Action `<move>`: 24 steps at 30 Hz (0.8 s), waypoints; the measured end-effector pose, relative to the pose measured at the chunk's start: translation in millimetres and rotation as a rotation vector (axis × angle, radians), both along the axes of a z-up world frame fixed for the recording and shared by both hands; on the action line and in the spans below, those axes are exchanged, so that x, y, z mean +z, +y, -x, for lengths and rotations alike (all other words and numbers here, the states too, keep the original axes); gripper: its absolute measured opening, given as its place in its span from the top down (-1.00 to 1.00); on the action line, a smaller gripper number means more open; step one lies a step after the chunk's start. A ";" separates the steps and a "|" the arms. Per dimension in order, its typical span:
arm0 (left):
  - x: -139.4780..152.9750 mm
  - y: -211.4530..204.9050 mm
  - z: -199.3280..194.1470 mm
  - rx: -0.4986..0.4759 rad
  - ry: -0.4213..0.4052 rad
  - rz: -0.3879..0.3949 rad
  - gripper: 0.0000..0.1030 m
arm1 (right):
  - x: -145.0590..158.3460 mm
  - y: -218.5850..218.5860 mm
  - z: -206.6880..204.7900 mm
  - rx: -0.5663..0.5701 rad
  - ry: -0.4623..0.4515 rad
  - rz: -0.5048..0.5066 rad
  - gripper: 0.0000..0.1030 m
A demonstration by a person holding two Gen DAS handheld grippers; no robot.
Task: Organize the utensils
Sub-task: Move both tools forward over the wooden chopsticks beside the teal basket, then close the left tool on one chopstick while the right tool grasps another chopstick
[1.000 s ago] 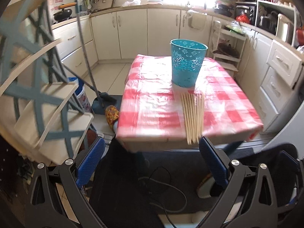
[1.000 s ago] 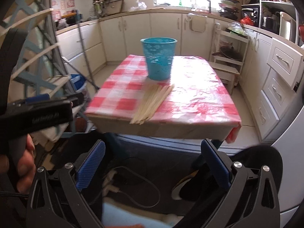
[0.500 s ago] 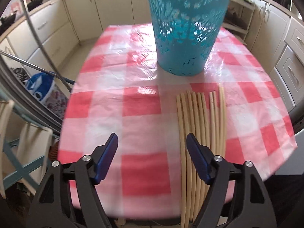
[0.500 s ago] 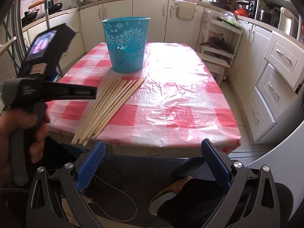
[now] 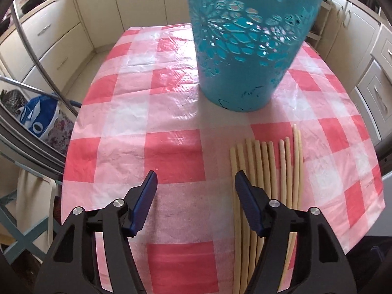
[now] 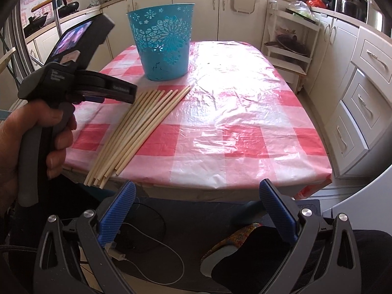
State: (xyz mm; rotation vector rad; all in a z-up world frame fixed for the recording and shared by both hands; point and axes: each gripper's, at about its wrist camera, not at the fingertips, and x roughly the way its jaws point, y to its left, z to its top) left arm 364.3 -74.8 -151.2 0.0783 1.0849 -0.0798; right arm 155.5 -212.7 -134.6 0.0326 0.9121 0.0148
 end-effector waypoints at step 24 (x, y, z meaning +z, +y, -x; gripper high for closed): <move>-1.5 -18.2 16.0 -0.097 0.029 -0.026 0.51 | -3.3 -5.7 -5.3 -0.009 0.010 -0.048 -0.88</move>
